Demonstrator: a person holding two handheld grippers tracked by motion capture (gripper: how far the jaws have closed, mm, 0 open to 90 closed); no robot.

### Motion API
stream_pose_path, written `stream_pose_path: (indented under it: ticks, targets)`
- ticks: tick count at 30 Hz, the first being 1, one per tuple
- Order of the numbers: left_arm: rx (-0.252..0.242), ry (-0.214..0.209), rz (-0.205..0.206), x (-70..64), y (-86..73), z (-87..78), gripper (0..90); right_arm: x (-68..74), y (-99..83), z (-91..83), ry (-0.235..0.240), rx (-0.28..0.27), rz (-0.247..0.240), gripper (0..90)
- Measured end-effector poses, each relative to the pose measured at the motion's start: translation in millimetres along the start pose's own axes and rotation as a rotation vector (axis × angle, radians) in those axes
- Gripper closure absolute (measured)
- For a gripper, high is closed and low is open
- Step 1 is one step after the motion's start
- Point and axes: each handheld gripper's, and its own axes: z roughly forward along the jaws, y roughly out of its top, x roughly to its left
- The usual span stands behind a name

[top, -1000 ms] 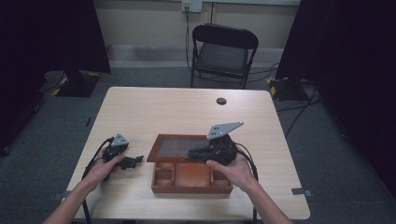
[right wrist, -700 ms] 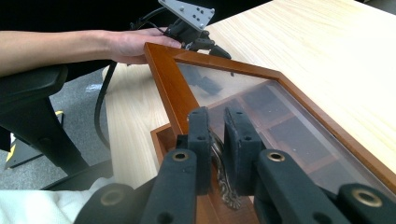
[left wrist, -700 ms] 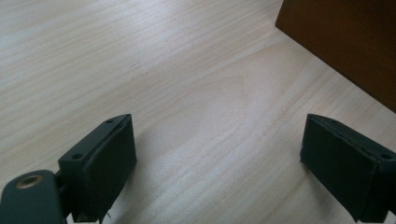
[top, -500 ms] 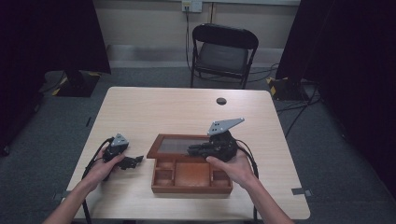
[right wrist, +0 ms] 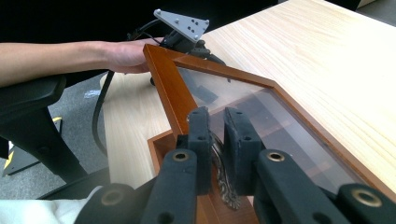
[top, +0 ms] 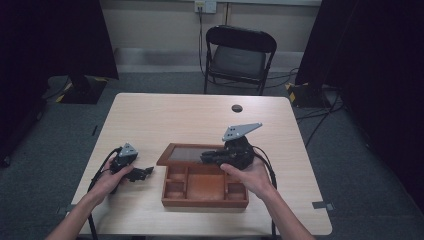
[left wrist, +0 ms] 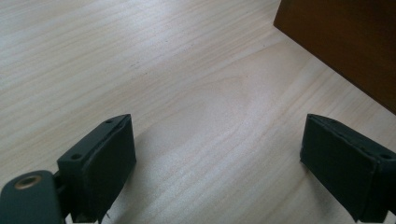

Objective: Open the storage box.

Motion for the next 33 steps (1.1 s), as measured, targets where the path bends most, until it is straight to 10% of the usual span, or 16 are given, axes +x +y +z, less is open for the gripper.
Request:
stream_pose_path:
  ticks: [33]
  targets:
    - [0.003,0.002,0.004,0.1,0.0,-0.1,9.6,-6.8,15.0,-0.8,-0.009,-0.008,0.008,82.7]
